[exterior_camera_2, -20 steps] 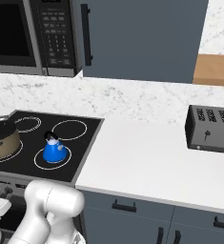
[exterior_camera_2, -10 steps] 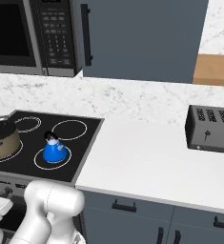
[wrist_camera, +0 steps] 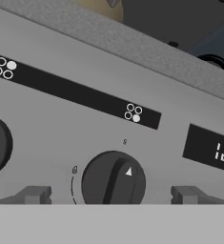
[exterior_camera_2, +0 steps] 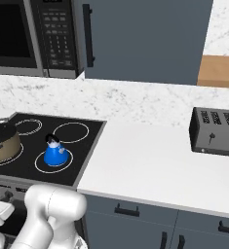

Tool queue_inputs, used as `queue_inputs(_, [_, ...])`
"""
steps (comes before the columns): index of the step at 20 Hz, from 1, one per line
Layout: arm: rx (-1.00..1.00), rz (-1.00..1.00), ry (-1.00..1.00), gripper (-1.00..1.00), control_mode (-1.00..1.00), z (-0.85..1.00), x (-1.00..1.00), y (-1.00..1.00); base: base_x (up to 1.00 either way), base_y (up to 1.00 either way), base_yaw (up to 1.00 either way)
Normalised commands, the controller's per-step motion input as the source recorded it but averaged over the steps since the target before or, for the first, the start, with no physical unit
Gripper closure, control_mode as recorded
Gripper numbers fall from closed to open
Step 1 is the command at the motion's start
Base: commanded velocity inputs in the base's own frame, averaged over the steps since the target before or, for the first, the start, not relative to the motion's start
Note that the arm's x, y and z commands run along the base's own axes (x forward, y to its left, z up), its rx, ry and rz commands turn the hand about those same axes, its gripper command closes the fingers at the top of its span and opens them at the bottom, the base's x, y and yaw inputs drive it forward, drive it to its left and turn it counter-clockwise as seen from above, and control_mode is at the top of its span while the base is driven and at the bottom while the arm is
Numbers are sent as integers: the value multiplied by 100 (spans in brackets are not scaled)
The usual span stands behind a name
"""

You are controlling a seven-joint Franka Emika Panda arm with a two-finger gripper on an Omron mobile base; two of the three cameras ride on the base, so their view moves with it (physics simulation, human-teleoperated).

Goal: Pick the kettle from the counter and place it on a stove burner. Then turn the burner on.

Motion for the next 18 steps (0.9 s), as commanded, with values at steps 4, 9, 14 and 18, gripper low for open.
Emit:
queue_inputs(4, [0, 0, 0, -100, -100, 14, 3, 0, 0, 0, 0])
queue_inputs(9, [0, 0, 0, -100, -100, 4, 1, 0, 0, 0, 0])
queue_inputs(14, [0, 0, 0, 100, -100, 0, 0, 0, 0, 0, 0])
queue_inputs(18, [0, 0, 0, 100, -100, 0, 0, 0, 0, 0, 0])
